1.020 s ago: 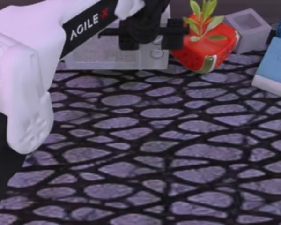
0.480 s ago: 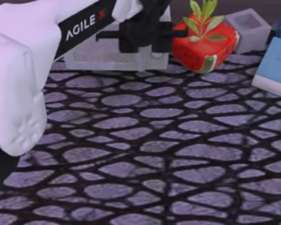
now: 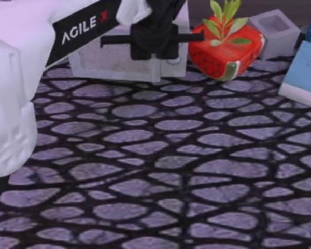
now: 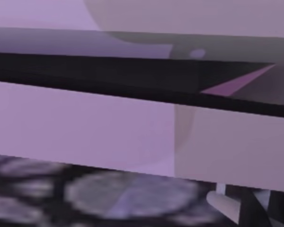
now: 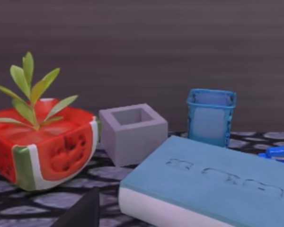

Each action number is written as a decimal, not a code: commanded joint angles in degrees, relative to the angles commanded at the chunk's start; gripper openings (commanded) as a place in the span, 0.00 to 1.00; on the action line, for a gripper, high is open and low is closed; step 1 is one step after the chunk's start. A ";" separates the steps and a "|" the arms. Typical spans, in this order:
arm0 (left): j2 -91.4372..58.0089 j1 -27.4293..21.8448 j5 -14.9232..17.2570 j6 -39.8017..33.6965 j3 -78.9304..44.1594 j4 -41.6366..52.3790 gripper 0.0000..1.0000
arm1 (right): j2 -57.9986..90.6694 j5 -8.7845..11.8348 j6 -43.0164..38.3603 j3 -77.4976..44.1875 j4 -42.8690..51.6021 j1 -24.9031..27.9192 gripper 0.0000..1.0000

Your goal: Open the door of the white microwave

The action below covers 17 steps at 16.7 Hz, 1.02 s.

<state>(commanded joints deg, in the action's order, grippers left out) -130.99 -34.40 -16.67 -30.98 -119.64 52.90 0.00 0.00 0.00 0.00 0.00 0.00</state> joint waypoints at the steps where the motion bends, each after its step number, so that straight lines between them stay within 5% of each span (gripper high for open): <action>1: 0.00 0.00 0.00 0.00 0.00 0.00 0.00 | 0.00 0.00 0.00 0.00 0.00 0.00 1.00; 17: 0.00 0.00 0.00 0.00 0.00 0.00 0.00 | 0.00 0.00 0.00 0.00 0.00 0.00 1.00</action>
<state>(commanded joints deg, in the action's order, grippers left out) -130.99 -34.40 -16.67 -30.98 -119.64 52.90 0.00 0.00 0.00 0.00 0.00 0.00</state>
